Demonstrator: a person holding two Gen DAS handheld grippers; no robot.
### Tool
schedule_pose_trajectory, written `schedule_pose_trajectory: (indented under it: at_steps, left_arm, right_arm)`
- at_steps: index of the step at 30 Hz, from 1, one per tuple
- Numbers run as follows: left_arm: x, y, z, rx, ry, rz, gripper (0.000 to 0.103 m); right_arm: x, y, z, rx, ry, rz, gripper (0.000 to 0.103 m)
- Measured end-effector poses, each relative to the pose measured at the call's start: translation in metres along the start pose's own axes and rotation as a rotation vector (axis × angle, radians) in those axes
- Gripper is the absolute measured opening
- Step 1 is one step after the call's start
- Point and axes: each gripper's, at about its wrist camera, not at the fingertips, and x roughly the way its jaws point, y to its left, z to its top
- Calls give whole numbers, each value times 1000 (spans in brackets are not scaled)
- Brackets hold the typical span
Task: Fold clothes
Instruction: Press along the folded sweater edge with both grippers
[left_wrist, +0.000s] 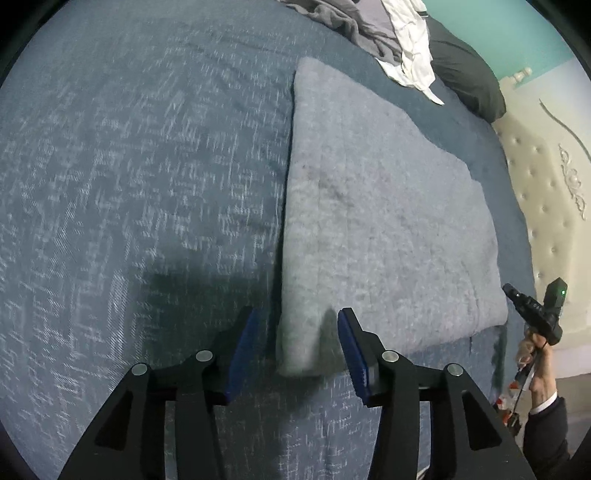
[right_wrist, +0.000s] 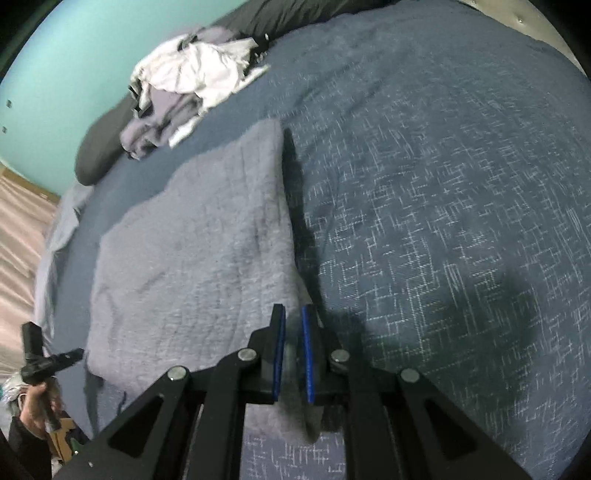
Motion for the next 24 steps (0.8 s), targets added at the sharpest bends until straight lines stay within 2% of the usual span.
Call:
schedule_pose_trajectory:
  at_steps: [6, 9, 16, 20, 24]
  left_arm:
    - [12, -2, -10, -13, 15, 5, 51]
    - [17, -1, -11, -43, 7, -17, 51]
    - [22, -4, -14, -51, 3, -10, 51]
    - [20, -5, -16, -52, 3, -7, 51]
    - [9, -7, -18, -38, -29, 21, 51]
  right_arm:
    - [-2, -8, -14, 15, -58, 77, 7]
    - [-3, -10, -24, -11, -76, 63, 7]
    - [-7, -21, -45, 39, -95, 52, 7]
    - [-17, -4, -42, -1, -133, 33, 7]
    - [-25, 29, -34, -69, -153, 55, 7]
